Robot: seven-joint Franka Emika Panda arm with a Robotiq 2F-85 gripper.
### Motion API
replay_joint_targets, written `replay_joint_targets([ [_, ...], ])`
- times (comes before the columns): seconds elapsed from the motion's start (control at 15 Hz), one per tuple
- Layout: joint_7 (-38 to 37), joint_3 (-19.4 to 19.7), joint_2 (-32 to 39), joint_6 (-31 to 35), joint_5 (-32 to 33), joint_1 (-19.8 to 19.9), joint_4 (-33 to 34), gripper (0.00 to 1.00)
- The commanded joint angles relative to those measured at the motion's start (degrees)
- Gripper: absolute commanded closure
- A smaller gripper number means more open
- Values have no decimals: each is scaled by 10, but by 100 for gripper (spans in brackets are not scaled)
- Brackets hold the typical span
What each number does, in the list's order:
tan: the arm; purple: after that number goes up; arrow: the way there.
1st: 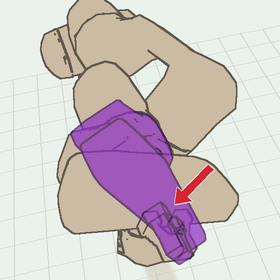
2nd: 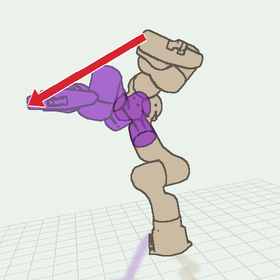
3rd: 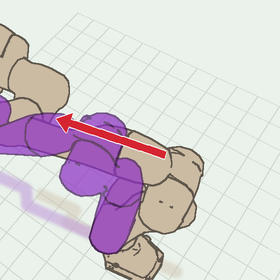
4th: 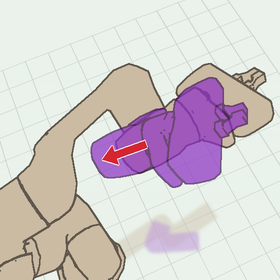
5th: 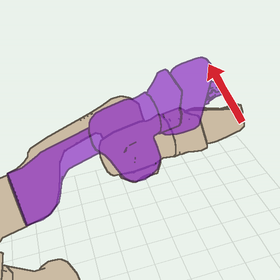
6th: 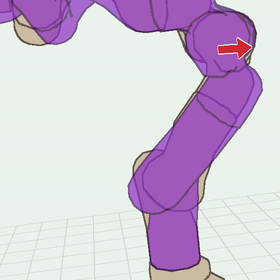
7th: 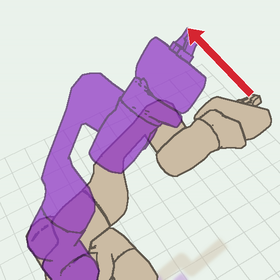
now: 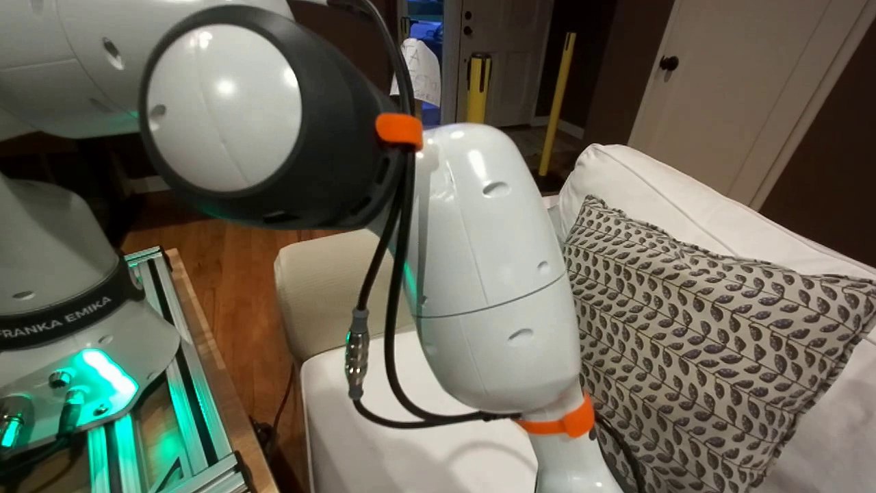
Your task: Move the book to the left
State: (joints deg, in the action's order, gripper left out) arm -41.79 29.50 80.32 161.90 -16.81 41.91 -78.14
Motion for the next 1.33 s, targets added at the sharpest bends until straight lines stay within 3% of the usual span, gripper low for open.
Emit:
replay_joint_targets([
  [0.0, -31, 14, 54, -20, -1, 15, 70, 0],
  [0.27, -50, 26, 82, -50, 9, 27, 109, 3],
  [0.33, -67, 14, 50, -47, 47, 29, 70, 2],
  [0.67, -101, -6, 48, -64, 116, 57, 89, 0],
  [0.93, -111, -51, 48, -89, 156, 96, 116, 0],
  [1.27, -112, -105, 51, -67, 190, 140, 139, 0],
])
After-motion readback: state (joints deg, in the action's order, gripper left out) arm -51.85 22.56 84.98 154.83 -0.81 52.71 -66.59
